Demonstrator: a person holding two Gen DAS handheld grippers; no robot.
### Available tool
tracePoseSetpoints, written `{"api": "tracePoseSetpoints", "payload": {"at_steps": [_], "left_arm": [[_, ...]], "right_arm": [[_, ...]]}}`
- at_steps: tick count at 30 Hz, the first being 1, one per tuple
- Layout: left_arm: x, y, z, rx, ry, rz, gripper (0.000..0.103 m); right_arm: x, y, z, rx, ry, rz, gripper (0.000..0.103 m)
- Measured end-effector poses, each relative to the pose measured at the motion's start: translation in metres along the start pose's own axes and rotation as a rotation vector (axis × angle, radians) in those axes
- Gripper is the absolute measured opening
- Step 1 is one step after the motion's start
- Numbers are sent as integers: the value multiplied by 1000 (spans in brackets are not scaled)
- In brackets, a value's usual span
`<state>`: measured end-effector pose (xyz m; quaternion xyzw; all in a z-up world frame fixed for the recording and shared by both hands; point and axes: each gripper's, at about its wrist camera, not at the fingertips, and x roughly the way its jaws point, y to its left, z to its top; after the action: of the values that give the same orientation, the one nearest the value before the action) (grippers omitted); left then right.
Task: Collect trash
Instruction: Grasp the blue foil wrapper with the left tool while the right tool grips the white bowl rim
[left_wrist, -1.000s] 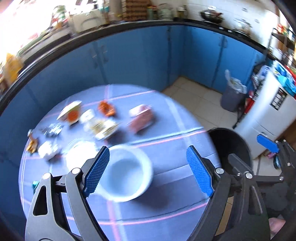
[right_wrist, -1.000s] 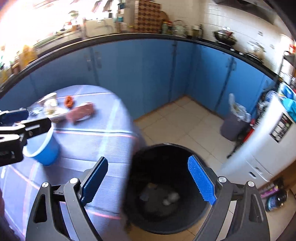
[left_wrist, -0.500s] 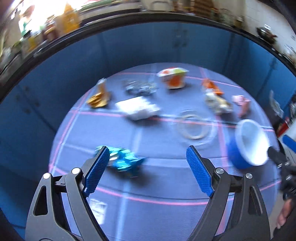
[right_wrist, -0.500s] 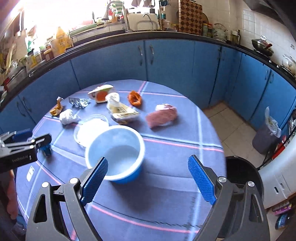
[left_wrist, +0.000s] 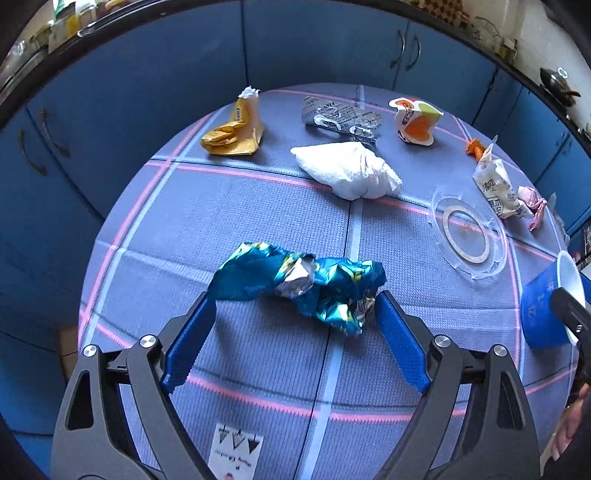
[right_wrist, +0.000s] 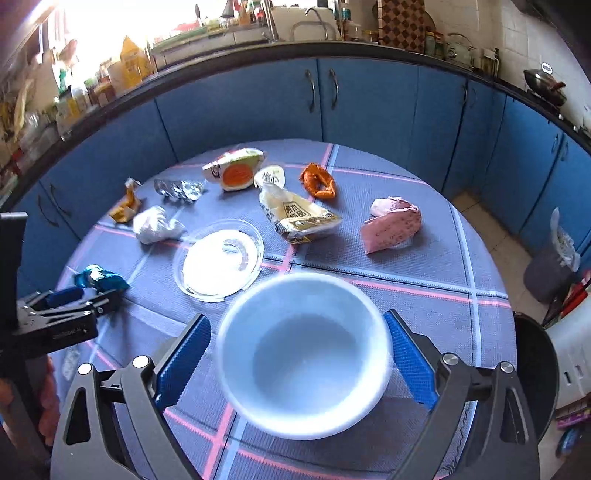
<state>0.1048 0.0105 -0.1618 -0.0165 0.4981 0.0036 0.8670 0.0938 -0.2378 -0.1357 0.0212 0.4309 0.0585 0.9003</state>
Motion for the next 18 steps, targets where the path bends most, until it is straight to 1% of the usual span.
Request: {"api": "tracePoseSetpoints", "payload": {"at_steps": [2,11,12,13,14,15,16,18], "left_arm": [[4,1,4,-4,5,-17,87],[16,-2,18,13,-28,-1,86],[17,-2,19,13,-32,-1,84],[17,-2,19,12,-37,1,78],[16,-2,20,14,-45,7,77],[16,-2,21,13,-47,-1,75],[15,-1,21,6,-52,-7,72],[13,-1,22,2,-51,-19,69]], "right_arm": [[4,5,1,-16,6,-2,91],[23,22,2,-99,24,-73,91],[24,23,1,-108,22,-85,91],[24,23,1,-111,14,-89,91],[24,23,1,-111,4,-89,90],[22,23,0,-112,-7,-83,83],[21,23,1,-115,-17,-86,82],[19,24,2,-121,-27,-94,82]]}}
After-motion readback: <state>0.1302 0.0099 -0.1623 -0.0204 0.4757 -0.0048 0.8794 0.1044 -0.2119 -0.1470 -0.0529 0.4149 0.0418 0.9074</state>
